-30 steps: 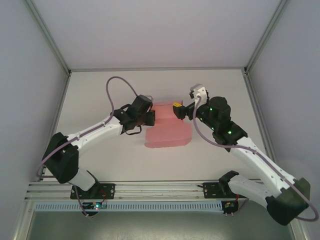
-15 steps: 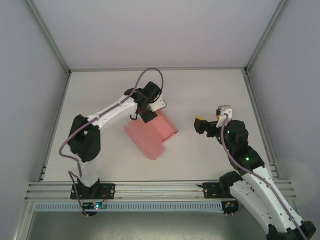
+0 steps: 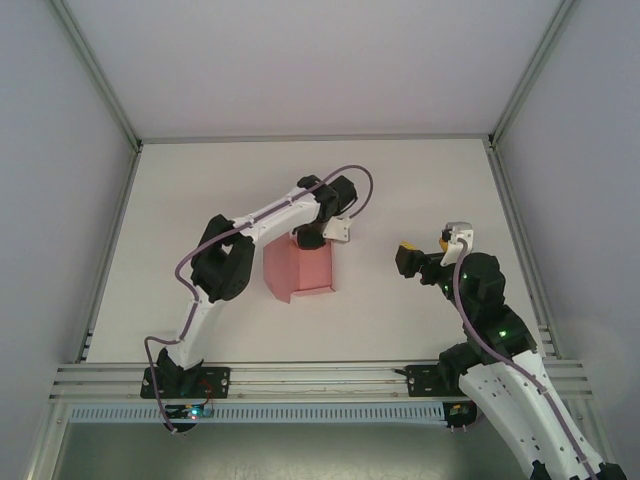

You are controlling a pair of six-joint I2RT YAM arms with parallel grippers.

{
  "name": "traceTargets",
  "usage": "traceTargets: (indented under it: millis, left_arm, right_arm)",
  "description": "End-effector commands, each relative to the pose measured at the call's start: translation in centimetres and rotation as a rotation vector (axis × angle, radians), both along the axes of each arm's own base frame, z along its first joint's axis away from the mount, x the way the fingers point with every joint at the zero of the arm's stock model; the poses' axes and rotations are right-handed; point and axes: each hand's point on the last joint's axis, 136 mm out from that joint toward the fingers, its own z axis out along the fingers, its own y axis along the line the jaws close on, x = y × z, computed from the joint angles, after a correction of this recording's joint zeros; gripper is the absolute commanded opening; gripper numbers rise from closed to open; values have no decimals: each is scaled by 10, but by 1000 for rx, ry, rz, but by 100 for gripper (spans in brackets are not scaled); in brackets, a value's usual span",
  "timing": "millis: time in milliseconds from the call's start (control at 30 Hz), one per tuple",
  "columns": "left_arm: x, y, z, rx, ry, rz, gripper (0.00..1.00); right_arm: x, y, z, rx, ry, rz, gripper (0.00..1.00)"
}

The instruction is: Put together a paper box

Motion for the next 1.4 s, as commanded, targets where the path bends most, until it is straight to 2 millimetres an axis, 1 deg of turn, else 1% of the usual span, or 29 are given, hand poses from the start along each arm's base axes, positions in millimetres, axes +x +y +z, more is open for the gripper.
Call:
traceTargets:
  millis: [0,33,133,267,367,533,633,700,833,867,1000,1100,1167,1233,1267,1333,1367]
  left_arm:
    - [-1,-2,-2,52,-2,-81,47]
    - [-1,-3,-1,53,0,-77,51]
    - [-5,-8,5,22,8,-63,55]
    - [-5,-15,11,-12,-11,-74,56]
    - [3,-20,8,-32,-29,-90,55]
    - [10,-39,10,-120,-17,-93,54]
    - [19,-44,4,-131,-18,-99,54]
    - [22,-42,-3,-102,-1,-99,51]
    - [11,-36,-13,-108,79,-95,42]
    - [11,-33,-15,-107,83,-90,39]
    - [11,-26,-27,-87,99,-92,36]
    - [14,-26,-34,-93,102,-75,23]
    - [13,-24,-39,-94,120,-67,20]
    - [12,-23,-44,-89,126,-57,10]
    - [13,-24,-46,-87,121,-52,1]
    - [21,-22,-47,-88,81,-26,0]
    - [26,-22,-44,-95,51,-7,0]
  right_arm:
    - [0,-1,-12,6,43,-8,98]
    - [0,-2,-12,3,45,-8,98]
    - [1,-3,-13,-1,49,-12,98]
    - [2,-4,-15,-7,57,-17,98]
    - [1,-2,-16,-3,67,-9,98]
    - [-1,0,-19,3,78,8,98]
    - [-2,0,-21,3,83,8,98]
    - [-3,0,-21,2,85,8,98]
    - [-5,-2,-19,-5,83,7,98]
    - [-5,-3,-19,-7,82,4,98]
    - [-5,-4,-20,-9,83,-1,98]
    - [-4,-5,-24,-12,94,-9,98]
    - [-4,-5,-26,-13,101,-11,98]
    - [-3,-5,-26,-14,102,-13,98]
    - [-3,-6,-27,-15,103,-17,98]
    - [-3,-8,-28,-13,106,-27,98]
    - [-3,-8,-28,-9,108,-32,98]
